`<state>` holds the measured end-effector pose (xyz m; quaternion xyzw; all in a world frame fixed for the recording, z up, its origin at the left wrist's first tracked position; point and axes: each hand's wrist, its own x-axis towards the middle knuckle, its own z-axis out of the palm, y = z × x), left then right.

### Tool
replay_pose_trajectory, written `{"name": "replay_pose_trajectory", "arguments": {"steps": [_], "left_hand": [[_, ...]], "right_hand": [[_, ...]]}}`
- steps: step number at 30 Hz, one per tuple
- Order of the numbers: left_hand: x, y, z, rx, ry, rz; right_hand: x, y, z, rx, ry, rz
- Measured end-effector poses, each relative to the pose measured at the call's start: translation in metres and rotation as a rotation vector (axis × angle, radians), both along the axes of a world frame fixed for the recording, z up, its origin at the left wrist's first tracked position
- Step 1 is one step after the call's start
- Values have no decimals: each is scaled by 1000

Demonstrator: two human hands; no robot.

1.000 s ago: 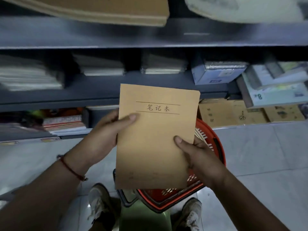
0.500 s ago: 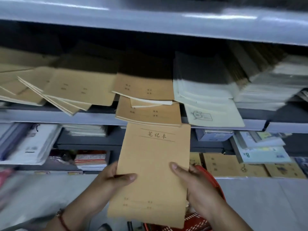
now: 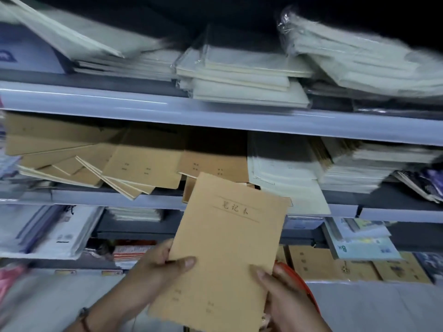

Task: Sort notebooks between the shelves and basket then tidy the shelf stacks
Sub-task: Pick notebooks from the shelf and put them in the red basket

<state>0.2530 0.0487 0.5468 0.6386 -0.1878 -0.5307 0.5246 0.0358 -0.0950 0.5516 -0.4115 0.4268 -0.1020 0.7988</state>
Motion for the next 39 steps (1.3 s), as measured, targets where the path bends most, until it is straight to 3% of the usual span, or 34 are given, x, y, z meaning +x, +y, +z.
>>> {"name": "replay_pose_trajectory", "arguments": {"steps": [3,7,10,14,18,23,27,30,35,37,39], "left_hand": [[10,-19,15,-76,-71,112],[30,-53,33,-129,-304,223],[47,-76,42,-143,-437,265],[64,-99,37,-154,-303,346],[79,-112,31,-34,-630,269],[84,-124,29,236,-1101,17],[80,-123,20,431,-1365,-151],[83,-125,15,474,-1470,-213],[78,-123,7,440,-1468,-173],[72,-118,0,399,-1573,-106],[69,-108,-4,224,-1697,-51]], "right_hand": [[15,-8,16,-232,43,46],[52,-26,31,-530,114,83],[86,-48,36,-610,105,6],[124,-74,42,-608,129,-77],[151,-98,32,-694,278,-74],[158,-111,26,-1110,656,226],[163,-109,18,-1251,867,547],[163,-112,11,-1334,956,652],[151,-114,10,-1361,945,626],[137,-116,7,-1400,893,553],[120,-116,1,-1535,758,486]]}}
